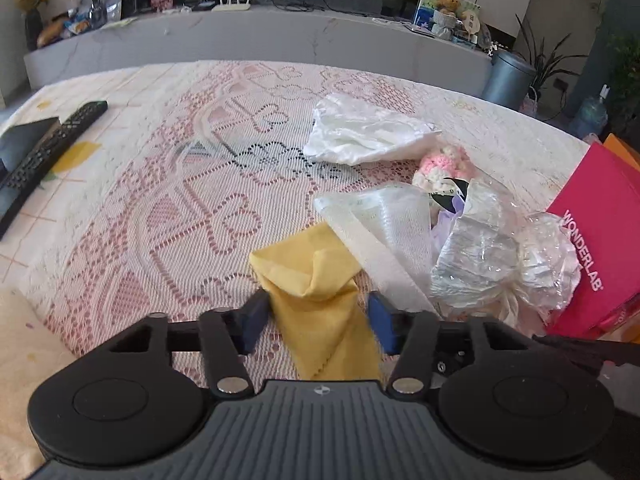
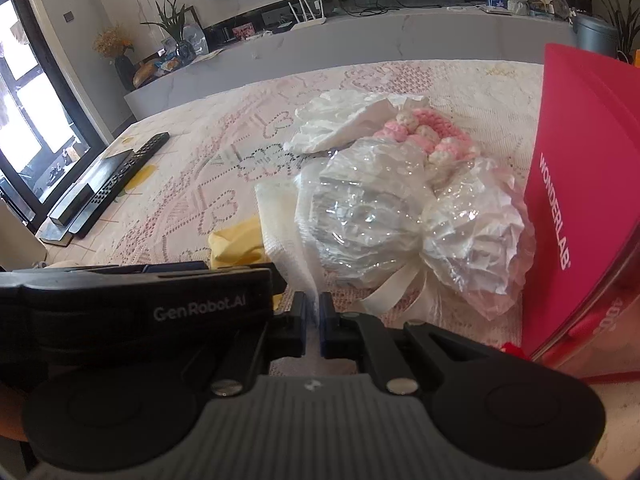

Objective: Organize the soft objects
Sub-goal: 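Grasp the yellow cloth with the left gripper while the right gripper grasps the clear plastic bag, then lift and carry the yellow cloth and plastic bag with both grippers over the orange box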

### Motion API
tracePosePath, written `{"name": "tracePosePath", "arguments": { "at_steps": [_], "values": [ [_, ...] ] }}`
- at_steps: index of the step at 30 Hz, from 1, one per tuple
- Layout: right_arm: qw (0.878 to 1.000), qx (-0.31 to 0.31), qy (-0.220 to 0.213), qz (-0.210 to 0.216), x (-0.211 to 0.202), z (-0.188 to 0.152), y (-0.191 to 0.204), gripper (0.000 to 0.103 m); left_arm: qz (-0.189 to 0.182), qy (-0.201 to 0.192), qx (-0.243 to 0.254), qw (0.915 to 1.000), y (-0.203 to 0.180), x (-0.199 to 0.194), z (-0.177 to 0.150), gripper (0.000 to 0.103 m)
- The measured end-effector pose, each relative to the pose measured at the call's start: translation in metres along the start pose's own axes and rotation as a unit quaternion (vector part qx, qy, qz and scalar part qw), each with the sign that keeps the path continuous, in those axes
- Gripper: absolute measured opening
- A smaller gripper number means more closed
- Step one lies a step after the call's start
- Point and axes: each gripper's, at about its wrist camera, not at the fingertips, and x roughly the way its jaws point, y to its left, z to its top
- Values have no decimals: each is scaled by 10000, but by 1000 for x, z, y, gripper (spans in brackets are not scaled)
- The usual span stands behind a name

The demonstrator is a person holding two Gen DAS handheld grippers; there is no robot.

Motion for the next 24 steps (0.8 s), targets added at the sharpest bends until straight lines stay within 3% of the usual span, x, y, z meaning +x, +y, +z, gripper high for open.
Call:
{"name": "tracePosePath", "arguments": {
  "at_steps": [3,5,13,24],
  "values": [
    [10000,51,-1,47,0,0,-2,2,127,-78,-120,9998,4,0,1,28],
    [9999,119,0,101,-1,0,-5,2,-24,-95,-302,9995,11,-1,1,7],
    [9997,69,-3,246,-9,4,-3,0,-140,-742,-449,9961,13,-38,-3,6],
    [9940,-44,-670,867,-96,-5,12,0,-56,-1335,-573,9894,8,-116,-22,6]
  ]
}}
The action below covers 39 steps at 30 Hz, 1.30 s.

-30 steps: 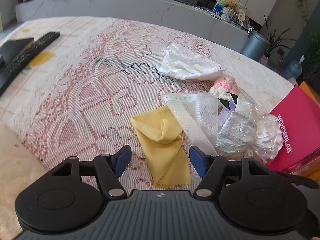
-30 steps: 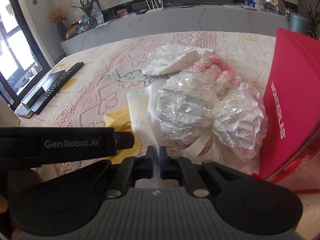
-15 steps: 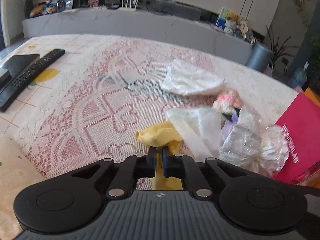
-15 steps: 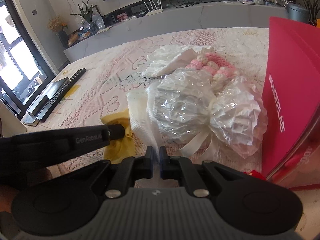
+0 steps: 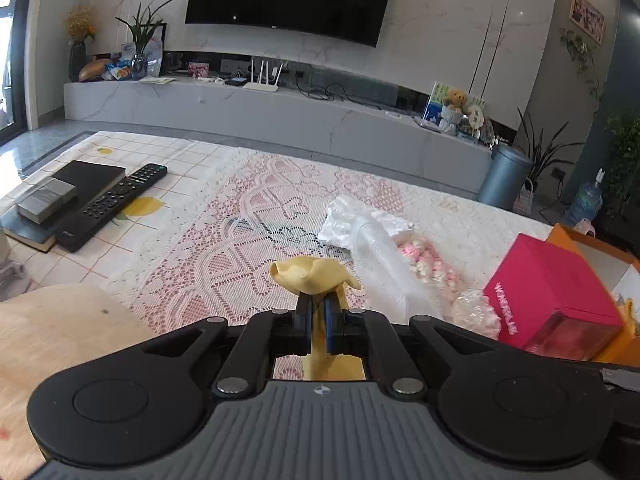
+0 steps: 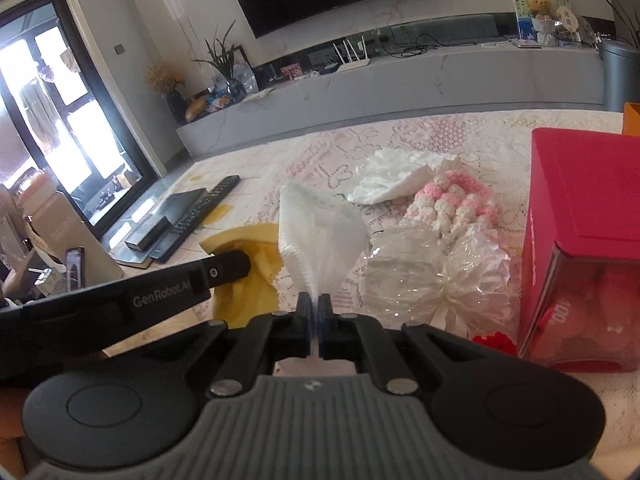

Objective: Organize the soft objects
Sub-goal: 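Lift and carry the yellow cloth and plastic bag with both grippers over the orange box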

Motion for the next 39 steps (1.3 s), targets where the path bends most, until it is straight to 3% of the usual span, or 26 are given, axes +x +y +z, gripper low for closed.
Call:
{"name": "tracePosePath", "arguments": {
  "at_steps": [9,16,22,31,35,39],
  "values": [
    [9975,-62,-695,82,-79,-4,12,0,-254,-480,-15,9985,-21,-56,7,6],
    [9917,-42,-1277,-171,-140,-10,-6,0,-947,-815,318,9917,-71,-77,19,6],
    [9840,250,-1650,-620,-186,-10,-50,0,-1561,-832,840,9806,-129,-71,29,6],
    [9720,800,-1843,-1218,-219,3,-139,0,-2095,-488,1992,9561,-227,-29,34,7],
    [9734,963,-1660,-1255,-216,19,-176,0,-2096,-145,2303,9502,-256,5,38,6],
    [9796,900,-1362,-1170,-199,40,-203,0,-2231,364,2234,9481,-272,39,43,6]
  ]
}}
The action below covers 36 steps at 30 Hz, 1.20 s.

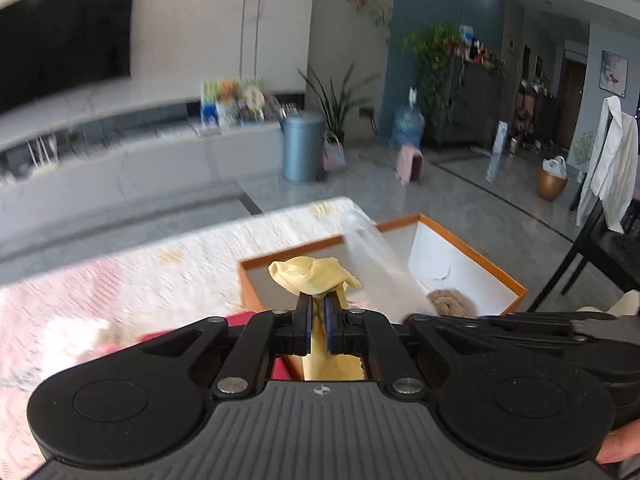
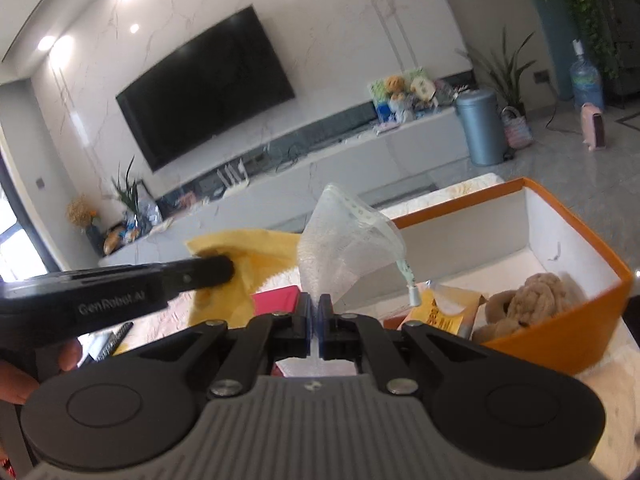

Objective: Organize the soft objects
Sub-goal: 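Lift and carry the yellow cloth and plastic bag with both grippers over the orange box, then open the left gripper to drop the cloth while the right gripper releases the bag into the box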

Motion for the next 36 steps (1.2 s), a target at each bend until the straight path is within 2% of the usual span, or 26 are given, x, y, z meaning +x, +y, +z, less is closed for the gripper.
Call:
{"name": "tracePosePath", "arguments": {
  "at_steps": [7,10,18,23,25,26,28,36],
  "values": [
    [9962,-110,865,32,59,18,-27,1,-24,732,-135,9972,13,55,7,6],
    [9926,-98,1214,-15,80,21,-34,1,47,1035,-45,9946,14,74,4,7],
    [9809,-347,1911,-127,114,21,-32,5,208,1527,72,9880,19,95,-4,8],
    [9761,-497,2107,-178,118,19,-32,11,187,1530,17,9881,23,89,-5,15],
    [9767,-561,2061,-215,114,20,-30,35,182,1485,32,9887,23,87,-2,26],
    [9773,-604,2018,-232,114,21,-30,39,161,1441,11,9894,24,84,-1,35],
    [9776,-679,1972,-284,108,22,-27,42,133,1333,-46,9910,24,79,6,41],
    [9821,-801,1610,-555,71,35,-8,53,68,826,-265,9962,21,33,21,41]
  ]
}}
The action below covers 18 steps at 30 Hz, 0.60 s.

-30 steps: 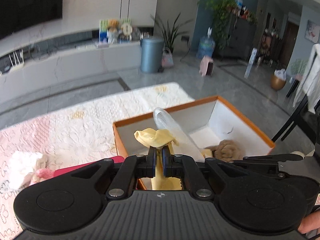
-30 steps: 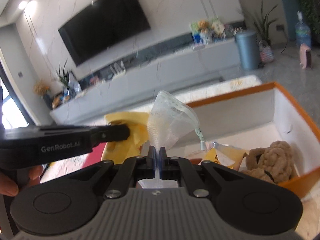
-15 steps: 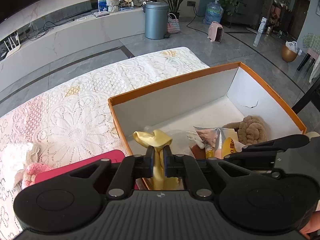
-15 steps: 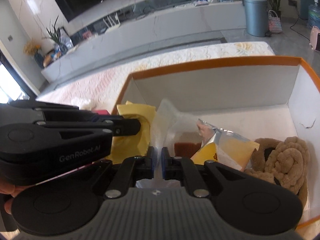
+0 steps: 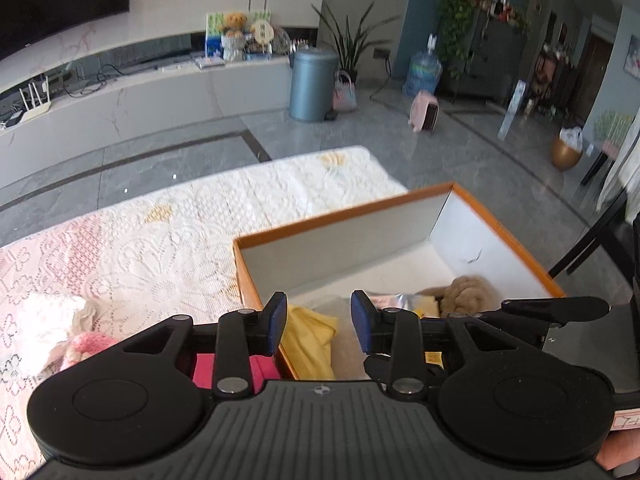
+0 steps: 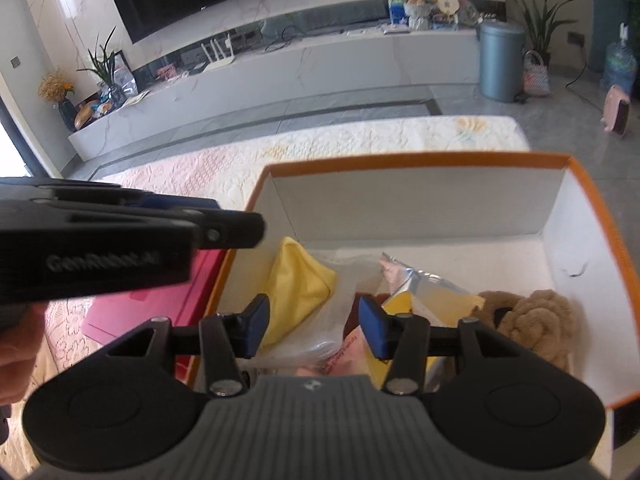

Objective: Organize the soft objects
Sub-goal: 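Open the left gripper to drop the cloth while the right gripper releases the bag into the box, then move both tools back over the table toward the remaining items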

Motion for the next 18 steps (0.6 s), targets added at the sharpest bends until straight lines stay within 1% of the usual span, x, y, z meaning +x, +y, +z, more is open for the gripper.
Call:
{"name": "tracePosePath", "arguments": {
  "at_steps": [2,5,7,10,12,15,18],
  "values": [
    [9998,21,-198,-69,-15,-1,8,55,-7,-253,-51,9997,1,-20,-5,41],
    [9980,121,-609,-110,-41,-7,20,56,91,-712,13,9974,-2,-54,-13,41],
    [9958,176,-889,-127,-57,-14,32,62,154,-1006,67,9948,-2,-78,-24,41],
    [9914,141,-1297,-128,-77,-30,51,62,284,-1393,68,9898,0,-109,-42,41],
    [9879,146,-1541,-126,-86,-46,65,62,417,-1560,14,9869,4,-126,-55,41],
    [9821,201,-1872,62,-95,-69,85,63,663,-1782,-82,9817,9,-146,-77,41],
    [9773,184,-2101,206,-97,-90,109,67,862,-1796,-124,9799,17,-156,-97,41]
  ]
}}
